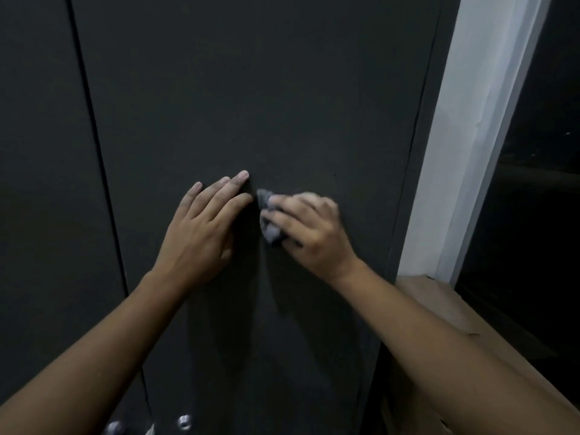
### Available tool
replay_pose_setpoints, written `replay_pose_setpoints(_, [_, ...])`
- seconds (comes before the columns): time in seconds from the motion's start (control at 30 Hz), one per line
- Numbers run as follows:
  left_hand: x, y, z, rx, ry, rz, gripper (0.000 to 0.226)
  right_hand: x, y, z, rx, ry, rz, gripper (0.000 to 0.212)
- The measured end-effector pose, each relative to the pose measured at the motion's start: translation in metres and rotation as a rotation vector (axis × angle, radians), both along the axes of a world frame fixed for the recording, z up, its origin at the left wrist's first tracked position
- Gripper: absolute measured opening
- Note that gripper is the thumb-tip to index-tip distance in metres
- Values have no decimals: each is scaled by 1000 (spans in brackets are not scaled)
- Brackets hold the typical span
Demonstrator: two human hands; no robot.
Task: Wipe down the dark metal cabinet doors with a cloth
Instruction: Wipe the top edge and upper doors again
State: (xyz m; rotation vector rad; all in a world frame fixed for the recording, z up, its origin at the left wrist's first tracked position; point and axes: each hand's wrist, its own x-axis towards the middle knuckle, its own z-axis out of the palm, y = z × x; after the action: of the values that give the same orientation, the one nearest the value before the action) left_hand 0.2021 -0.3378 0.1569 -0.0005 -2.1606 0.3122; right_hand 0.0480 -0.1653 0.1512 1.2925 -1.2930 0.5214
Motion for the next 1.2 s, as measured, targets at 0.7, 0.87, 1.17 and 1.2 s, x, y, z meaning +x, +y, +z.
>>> replay_pose_setpoints(0.7, [111, -81, -55, 414, 32, 96, 86, 85, -110, 46, 30, -79, 20, 40])
replay_pose_setpoints(0.87, [129, -92, -57, 507, 21, 11, 84, 95, -121, -16, 294, 166, 8, 30])
replay_pose_setpoints(1.17, [137, -89, -62, 555, -42, 27, 79, 109, -91, -133, 1138, 137, -374, 62])
replay_pose_setpoints(1.2, [138, -88, -65, 569, -48, 25, 78, 109, -88, -135, 1184, 163, -403, 59])
